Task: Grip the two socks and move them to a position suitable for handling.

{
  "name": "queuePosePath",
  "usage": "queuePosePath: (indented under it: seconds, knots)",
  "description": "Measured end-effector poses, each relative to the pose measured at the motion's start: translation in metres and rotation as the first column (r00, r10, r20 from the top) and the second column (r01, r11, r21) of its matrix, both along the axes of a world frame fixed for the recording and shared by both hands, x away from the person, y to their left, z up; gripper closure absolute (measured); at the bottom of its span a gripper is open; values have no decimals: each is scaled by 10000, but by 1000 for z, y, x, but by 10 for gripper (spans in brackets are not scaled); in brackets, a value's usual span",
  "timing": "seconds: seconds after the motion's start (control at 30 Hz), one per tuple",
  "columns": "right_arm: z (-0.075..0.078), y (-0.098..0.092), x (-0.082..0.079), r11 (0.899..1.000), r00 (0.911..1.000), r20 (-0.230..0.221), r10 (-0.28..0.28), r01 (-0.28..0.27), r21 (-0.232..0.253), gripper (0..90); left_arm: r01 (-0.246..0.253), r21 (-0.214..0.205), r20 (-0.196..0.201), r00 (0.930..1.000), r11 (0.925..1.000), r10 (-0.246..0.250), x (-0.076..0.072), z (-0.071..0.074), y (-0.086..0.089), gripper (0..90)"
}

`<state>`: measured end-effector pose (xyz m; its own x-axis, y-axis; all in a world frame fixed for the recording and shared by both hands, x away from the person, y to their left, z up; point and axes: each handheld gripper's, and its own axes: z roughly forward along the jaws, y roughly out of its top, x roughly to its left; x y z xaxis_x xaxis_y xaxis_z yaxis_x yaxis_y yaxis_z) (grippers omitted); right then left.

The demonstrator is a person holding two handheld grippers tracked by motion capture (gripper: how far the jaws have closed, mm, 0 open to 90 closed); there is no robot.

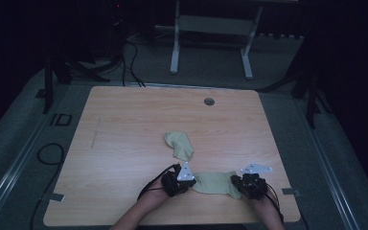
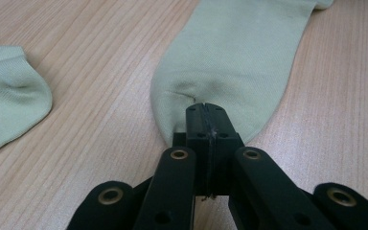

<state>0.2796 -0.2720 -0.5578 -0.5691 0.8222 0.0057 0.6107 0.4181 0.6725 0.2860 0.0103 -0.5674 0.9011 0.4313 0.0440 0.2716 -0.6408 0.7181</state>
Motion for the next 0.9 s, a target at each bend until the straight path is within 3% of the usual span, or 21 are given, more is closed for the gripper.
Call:
queuePosePath:
  seconds: [0.23,0.3,0.37,0.5,0.67,0.9]
  knots:
    - [13,-2,0,9988,9999,-22,116,-114,469,652,-541,-895,-277,9983,9945,518,-2,22,11,640]
    - [20,-2,2,9982,9999,18,105,-106,590,603,-619,-927,-139,9980,9938,609,-5,28,18,589]
    - [26,-1,5,9974,9999,1,119,-119,717,496,-785,-1001,-113,9969,9919,777,-9,32,26,552]
    - [33,7,11,9988,9996,275,98,-111,473,406,-1101,-1055,-166,9939,9883,1089,-18,30,44,553]
    - [33,22,22,9983,9992,82,392,-395,426,411,-1873,-1134,-414,9821,9757,1837,-24,19,72,555]
    - [36,50,45,9960,9966,-79,814,-811,376,429,-2427,-1178,-511,9699,9629,2382,-33,13,97,588]
